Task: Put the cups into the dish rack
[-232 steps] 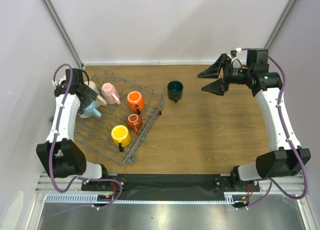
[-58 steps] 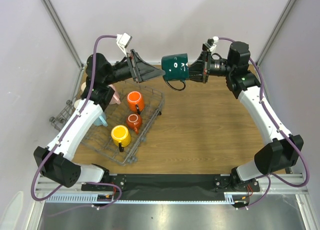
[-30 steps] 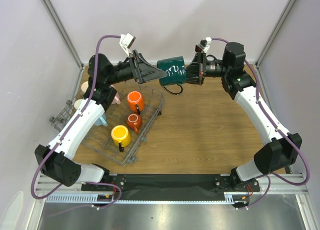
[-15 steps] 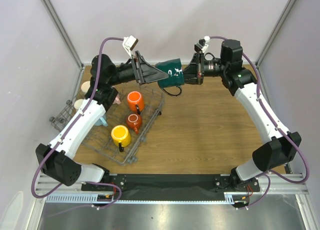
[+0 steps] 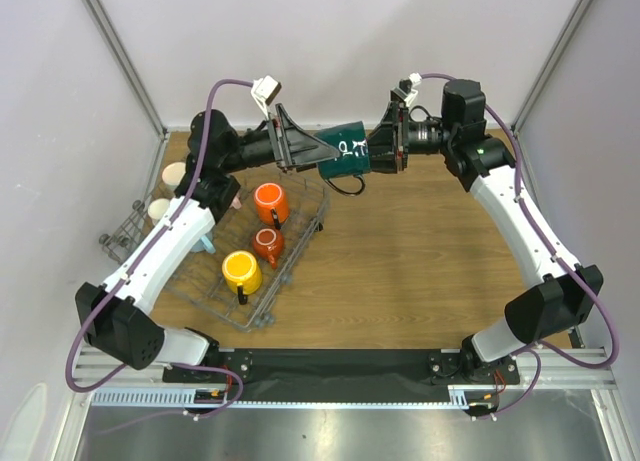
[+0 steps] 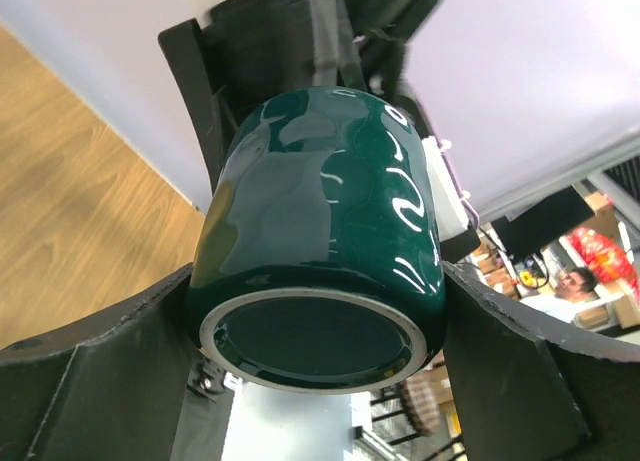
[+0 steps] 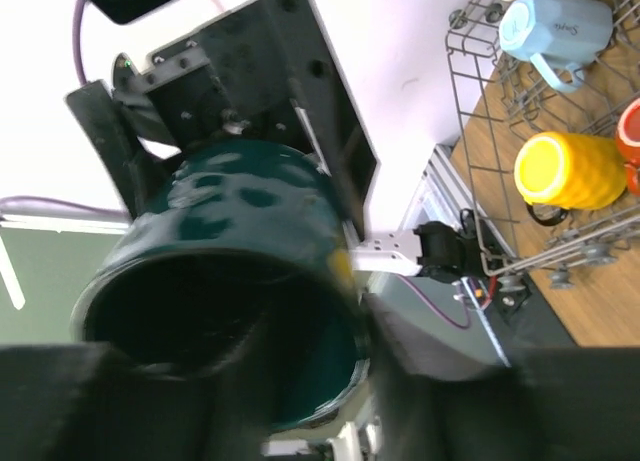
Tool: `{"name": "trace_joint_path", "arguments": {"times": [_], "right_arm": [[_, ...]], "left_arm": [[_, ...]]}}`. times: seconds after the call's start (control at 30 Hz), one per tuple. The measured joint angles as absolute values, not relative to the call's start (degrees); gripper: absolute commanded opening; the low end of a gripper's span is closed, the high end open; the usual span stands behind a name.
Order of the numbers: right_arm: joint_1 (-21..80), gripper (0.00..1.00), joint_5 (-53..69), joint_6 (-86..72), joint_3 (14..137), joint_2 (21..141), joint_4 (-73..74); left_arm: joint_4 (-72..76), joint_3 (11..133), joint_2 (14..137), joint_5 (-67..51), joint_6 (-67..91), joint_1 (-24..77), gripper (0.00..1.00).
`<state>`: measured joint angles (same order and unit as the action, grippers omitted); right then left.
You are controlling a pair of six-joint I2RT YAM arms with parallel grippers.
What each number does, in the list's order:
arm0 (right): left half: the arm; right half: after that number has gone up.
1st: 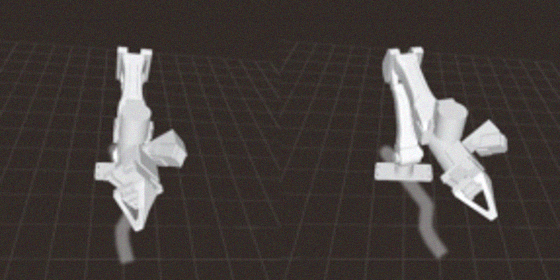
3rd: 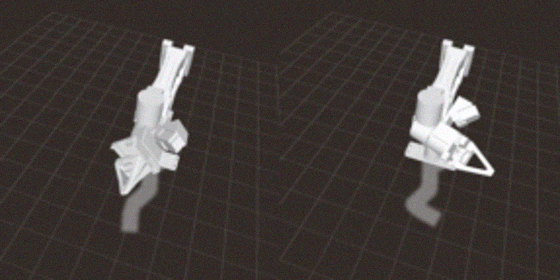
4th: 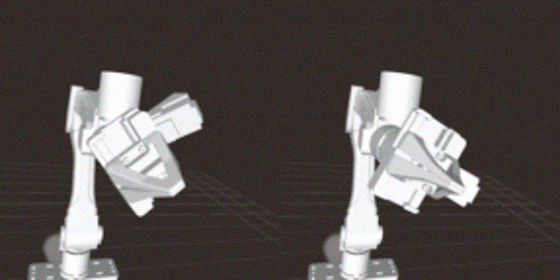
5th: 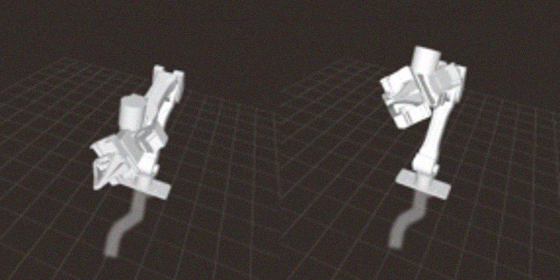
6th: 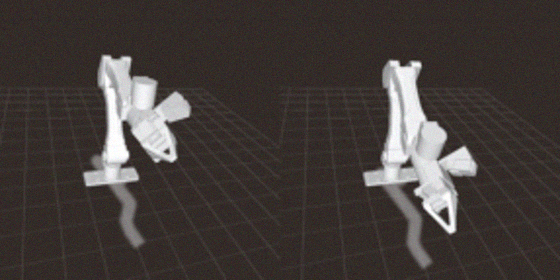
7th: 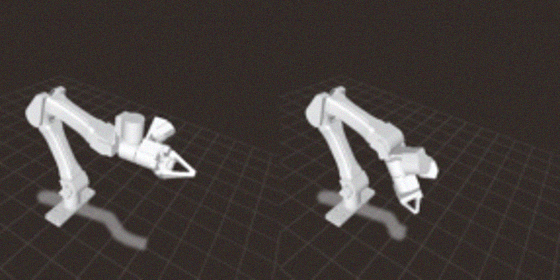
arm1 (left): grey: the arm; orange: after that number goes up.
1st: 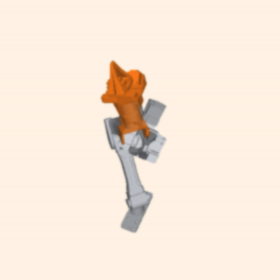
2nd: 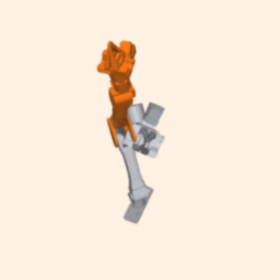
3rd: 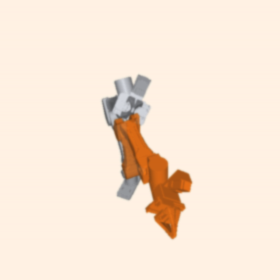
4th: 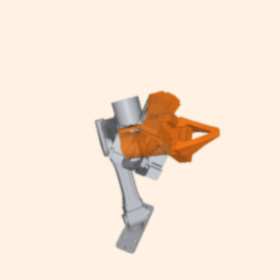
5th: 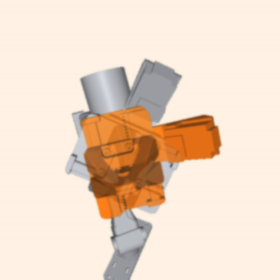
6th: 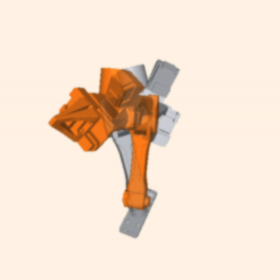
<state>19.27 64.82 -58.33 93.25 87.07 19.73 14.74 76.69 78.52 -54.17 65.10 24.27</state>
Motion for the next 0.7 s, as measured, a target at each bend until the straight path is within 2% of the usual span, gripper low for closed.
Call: {"name": "trace_joint_path", "arguments": {"times": [0.1,0.13,0.3,0.5,0.7], "right_arm": [[18.9,0.61,64.6,-57.1,93.6,87.1,20.6],[18.6,0.67,64.4,-56.9,93.6,87.1,21.2],[16.8,0.73,63.4,-55.2,93.6,87.1,24.6],[12.1,0.71,55.6,-48.2,93.8,87.0,37.8],[9.5,0.71,40.2,-37.2,90.0,85.8,52.9]], "left_arm": [[11.7,76.6,78.7,-53.4,64.8,24.3,0.0],[10.5,76.6,78.7,-52.8,64.4,24.4,0.0],[4.9,76.6,78.6,-50.5,62.7,24.2,0.0],[-8.8,76.4,76.0,-44.9,58.4,19.6,0.0],[-29.3,76.1,70.5,-37.5,52.0,6.4,0.0]]}}
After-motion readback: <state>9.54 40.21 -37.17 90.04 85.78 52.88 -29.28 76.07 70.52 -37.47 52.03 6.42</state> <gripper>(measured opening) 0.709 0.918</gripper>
